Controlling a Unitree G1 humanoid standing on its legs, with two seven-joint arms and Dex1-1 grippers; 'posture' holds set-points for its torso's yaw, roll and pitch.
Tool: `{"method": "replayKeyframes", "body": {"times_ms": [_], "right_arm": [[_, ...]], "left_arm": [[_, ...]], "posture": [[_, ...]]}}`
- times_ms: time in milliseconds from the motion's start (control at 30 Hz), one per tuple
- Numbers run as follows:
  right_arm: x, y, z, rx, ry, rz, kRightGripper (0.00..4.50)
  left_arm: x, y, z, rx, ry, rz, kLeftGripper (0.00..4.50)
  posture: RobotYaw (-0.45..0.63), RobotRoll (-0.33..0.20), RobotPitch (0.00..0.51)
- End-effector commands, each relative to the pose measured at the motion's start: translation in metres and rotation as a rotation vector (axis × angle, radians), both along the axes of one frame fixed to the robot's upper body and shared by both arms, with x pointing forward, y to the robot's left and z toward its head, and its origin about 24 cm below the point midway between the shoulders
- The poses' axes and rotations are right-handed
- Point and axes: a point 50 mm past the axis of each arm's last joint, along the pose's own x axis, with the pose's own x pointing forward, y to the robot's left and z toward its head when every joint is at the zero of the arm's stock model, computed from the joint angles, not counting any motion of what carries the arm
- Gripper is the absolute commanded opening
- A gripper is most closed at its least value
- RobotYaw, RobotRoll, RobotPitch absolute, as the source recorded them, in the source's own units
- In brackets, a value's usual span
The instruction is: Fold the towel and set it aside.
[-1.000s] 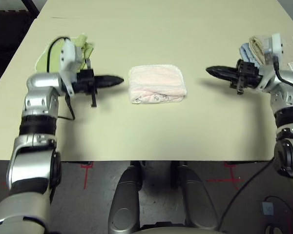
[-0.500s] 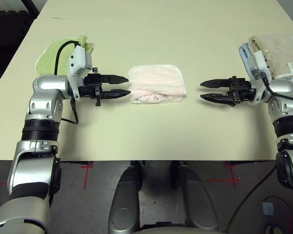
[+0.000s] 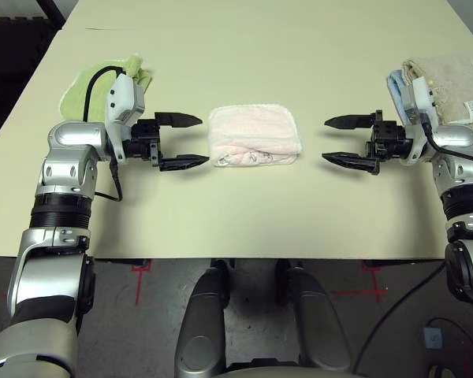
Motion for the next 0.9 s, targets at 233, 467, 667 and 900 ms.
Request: {"method": "replayKeyframes", "body": {"times_ms": [233, 467, 667, 900], "right_arm": [[0.002, 0.001, 0.005, -0.007, -0.031, -0.010, 4.50], [0.001, 0.002, 0.008, 0.050, 0.005, -0.014, 4.50], [-0.003, -0.001, 0.002, 0.110, 0.058, -0.053, 4.50], [-0.009, 0.008, 0.008, 0.109, 0.038, -0.053, 4.50]], "left_arm": [[0.005, 0.004, 0.008, -0.030, -0.028, 0.030, 4.47], [0.003, 0.006, 0.016, -0.076, -0.004, 0.046, 4.47], [0.001, 0.010, 0.010, -0.097, 0.082, 0.095, 4.47], [-0.004, 0.013, -0.013, -0.049, 0.106, 0.083, 4.47]], "posture": [[-0.03, 0.000, 0.263], [-0.04, 0.000, 0.268], [-0.04, 0.000, 0.271], [-0.06, 0.000, 0.278]]}}
